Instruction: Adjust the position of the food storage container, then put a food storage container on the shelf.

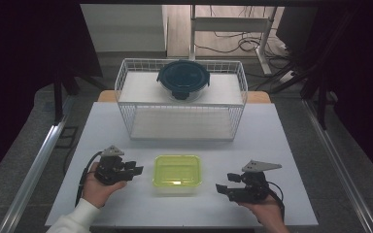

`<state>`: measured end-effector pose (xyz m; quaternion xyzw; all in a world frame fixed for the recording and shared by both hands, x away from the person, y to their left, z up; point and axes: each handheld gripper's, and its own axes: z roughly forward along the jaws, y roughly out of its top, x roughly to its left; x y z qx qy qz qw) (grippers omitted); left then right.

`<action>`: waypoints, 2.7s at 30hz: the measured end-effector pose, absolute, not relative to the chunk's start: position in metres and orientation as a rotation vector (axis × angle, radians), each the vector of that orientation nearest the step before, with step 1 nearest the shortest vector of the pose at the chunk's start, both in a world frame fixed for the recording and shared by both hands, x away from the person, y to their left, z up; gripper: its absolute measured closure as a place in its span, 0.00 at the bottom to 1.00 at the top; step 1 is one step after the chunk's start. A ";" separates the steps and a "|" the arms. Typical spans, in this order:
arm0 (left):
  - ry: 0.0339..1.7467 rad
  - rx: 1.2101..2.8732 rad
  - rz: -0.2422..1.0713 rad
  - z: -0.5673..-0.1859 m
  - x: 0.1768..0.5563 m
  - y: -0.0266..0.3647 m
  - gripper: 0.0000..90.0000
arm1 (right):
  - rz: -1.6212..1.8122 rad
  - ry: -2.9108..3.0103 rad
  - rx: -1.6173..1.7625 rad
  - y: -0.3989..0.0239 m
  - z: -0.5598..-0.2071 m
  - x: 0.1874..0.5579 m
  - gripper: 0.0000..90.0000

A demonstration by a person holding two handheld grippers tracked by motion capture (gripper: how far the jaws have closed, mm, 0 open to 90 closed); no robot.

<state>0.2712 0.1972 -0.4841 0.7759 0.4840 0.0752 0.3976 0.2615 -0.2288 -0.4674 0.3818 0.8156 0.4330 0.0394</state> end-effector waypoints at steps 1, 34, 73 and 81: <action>1.236 1.962 0.187 -0.484 0.272 0.197 0.55 | 1.328 2.500 1.169 -0.229 -0.467 0.261 0.37; 1.289 1.881 0.049 -0.486 0.280 0.197 0.34 | 1.394 2.512 1.276 -0.213 -0.482 0.281 0.37; 1.320 1.763 -0.361 -0.524 0.310 0.173 0.73 | 1.488 2.597 1.696 -0.172 -0.517 0.341 0.76; 1.344 1.729 -0.369 -0.522 0.306 0.175 0.81 | 1.532 2.570 1.803 -0.176 -0.515 0.338 0.83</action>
